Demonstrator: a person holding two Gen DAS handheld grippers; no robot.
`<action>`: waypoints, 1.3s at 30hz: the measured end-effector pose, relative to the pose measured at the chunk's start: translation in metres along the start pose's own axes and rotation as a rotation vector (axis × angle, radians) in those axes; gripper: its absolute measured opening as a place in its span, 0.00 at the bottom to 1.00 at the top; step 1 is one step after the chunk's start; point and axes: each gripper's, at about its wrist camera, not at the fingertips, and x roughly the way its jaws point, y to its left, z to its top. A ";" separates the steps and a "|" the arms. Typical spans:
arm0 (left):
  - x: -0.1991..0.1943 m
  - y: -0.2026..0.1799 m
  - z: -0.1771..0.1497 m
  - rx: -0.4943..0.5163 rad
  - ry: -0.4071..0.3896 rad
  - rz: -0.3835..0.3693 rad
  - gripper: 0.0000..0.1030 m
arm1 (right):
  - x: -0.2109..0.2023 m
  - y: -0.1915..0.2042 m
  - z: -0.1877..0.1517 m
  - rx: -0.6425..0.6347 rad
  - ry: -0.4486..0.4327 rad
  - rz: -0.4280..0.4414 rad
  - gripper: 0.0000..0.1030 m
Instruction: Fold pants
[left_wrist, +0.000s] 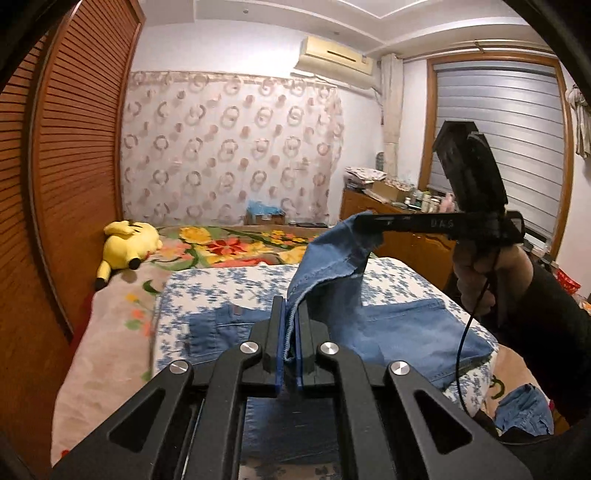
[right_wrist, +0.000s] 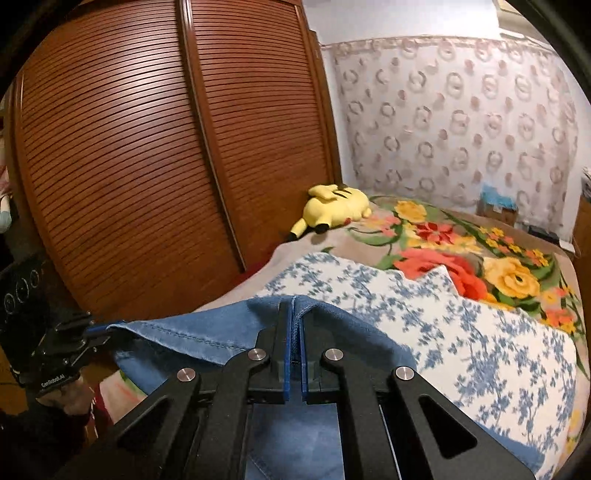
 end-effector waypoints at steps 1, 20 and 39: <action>-0.002 0.004 -0.001 -0.006 -0.001 0.009 0.05 | 0.006 -0.002 0.003 -0.005 -0.003 0.003 0.03; 0.019 0.059 -0.076 -0.151 0.174 0.113 0.05 | 0.132 0.037 0.019 -0.110 0.125 0.016 0.03; 0.041 0.073 -0.098 -0.201 0.240 0.128 0.42 | 0.142 0.021 0.019 -0.048 0.147 -0.060 0.53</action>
